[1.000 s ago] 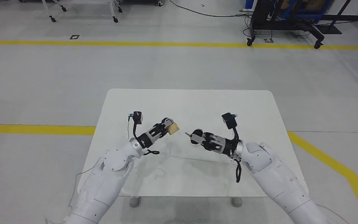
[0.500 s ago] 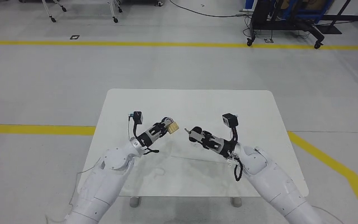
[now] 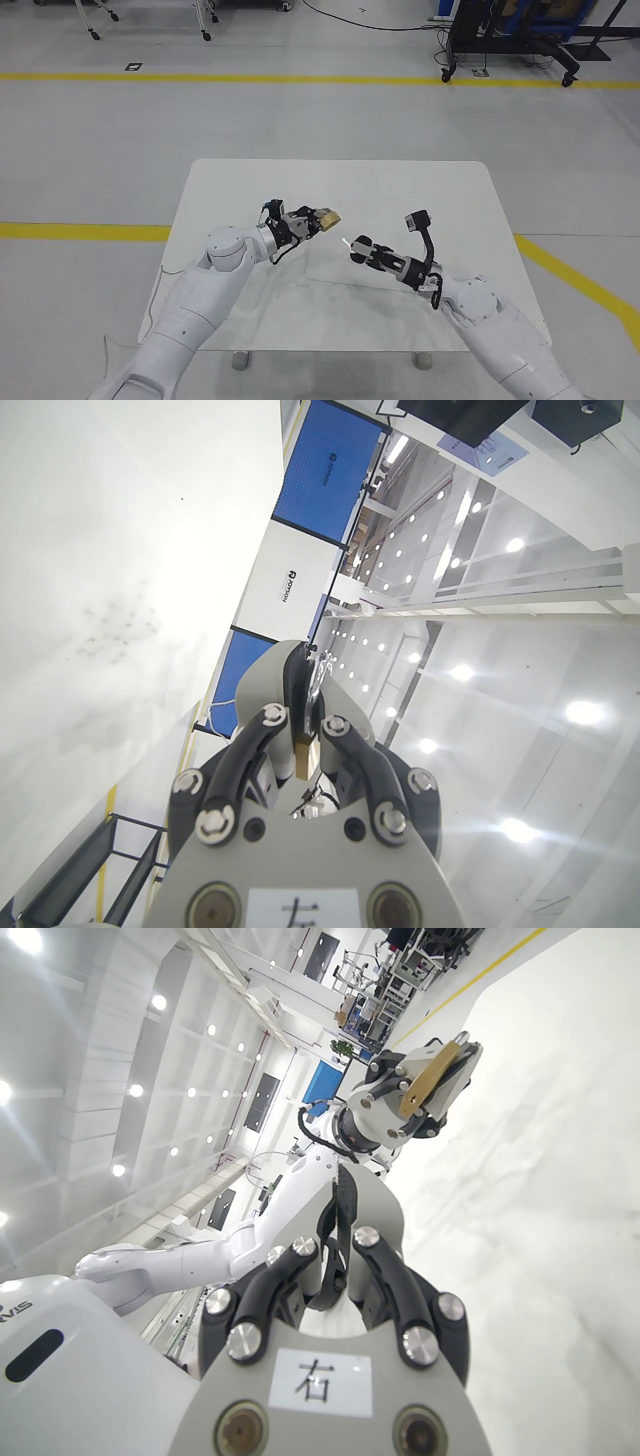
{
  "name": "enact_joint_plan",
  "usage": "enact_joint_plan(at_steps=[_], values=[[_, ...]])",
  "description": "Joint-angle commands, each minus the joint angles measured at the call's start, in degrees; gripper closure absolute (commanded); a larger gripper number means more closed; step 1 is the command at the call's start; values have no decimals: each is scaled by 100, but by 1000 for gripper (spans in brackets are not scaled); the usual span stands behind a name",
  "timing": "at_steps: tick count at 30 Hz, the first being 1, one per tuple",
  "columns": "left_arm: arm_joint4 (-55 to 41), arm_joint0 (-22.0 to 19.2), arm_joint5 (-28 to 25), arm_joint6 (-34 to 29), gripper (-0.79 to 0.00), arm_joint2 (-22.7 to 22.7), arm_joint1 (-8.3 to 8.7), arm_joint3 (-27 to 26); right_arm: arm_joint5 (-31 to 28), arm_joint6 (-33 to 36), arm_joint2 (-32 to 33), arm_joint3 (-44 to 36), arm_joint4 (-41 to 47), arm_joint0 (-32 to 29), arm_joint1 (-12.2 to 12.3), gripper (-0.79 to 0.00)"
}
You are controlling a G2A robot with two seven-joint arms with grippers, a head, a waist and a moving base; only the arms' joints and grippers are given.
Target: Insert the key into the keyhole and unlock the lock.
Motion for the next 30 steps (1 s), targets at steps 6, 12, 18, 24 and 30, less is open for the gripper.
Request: enact_joint_plan(at_steps=[6,12,18,24,30], values=[[38,33,-58,89,0,-14,2,-63,0,-1,0,0,-5,0,0,0],[363,26,-450,-21,0,-157,54,-108,1001,-288,-205,-82,226,78,-79,0],[568,15,-465,-172,0,-122,60,-125,1525,-563,-401,-117,1172,122,-211,0],[733,7,-454,-152,0,-74,51,-138,1726,-1027,-517,-36,1115,166,-295,0],[937,30,-414,-120,0,32,34,-195,1835,-1142,-486,-11,1003,174,-326,0]])
